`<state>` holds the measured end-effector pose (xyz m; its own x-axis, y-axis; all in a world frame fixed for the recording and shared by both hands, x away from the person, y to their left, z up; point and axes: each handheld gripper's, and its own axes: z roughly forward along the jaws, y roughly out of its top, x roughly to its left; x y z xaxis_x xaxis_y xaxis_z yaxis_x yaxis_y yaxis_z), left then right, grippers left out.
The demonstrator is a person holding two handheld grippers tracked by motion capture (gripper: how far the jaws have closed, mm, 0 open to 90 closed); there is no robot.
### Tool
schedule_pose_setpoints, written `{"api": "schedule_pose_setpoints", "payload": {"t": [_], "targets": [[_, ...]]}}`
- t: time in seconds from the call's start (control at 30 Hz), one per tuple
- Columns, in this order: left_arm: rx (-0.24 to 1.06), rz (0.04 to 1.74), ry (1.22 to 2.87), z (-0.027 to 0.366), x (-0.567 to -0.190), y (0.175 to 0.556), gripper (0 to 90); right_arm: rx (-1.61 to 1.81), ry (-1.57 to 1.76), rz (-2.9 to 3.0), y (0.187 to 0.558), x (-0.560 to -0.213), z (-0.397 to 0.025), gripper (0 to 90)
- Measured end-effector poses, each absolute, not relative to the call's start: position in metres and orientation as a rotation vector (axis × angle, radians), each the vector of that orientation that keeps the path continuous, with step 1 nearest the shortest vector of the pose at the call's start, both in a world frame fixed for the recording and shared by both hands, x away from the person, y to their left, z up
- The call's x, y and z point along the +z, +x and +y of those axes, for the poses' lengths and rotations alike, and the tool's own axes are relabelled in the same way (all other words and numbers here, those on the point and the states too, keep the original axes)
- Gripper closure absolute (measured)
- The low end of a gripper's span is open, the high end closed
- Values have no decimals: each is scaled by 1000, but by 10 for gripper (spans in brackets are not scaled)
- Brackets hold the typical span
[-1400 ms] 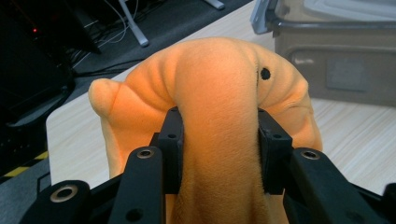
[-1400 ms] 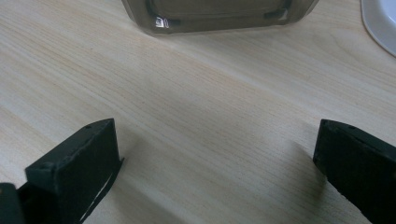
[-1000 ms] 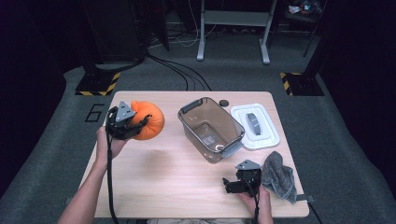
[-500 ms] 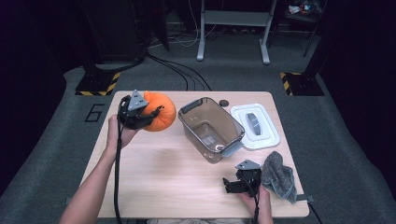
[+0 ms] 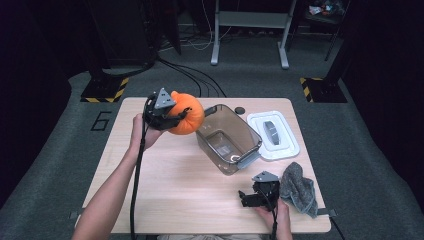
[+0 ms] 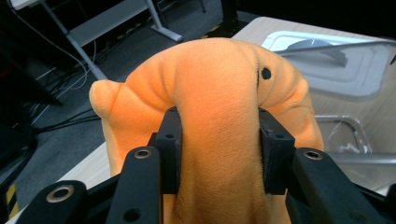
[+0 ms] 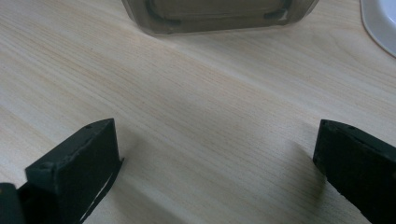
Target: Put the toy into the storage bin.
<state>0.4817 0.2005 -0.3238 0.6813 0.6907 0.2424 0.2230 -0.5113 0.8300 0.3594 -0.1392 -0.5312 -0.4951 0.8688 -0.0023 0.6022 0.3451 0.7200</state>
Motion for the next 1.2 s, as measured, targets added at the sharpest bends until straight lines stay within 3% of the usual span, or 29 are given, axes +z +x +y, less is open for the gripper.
{"api": "schedule_pose_setpoints", "payload": {"t": [0.47,1.2], "targets": [[678,644,2074,157,-318,497,599,946,1292,2230,359,-531,-139,0],[567,559,2151,102,-348,512,590,943,1296,2228,359,-531,-139,0]]}}
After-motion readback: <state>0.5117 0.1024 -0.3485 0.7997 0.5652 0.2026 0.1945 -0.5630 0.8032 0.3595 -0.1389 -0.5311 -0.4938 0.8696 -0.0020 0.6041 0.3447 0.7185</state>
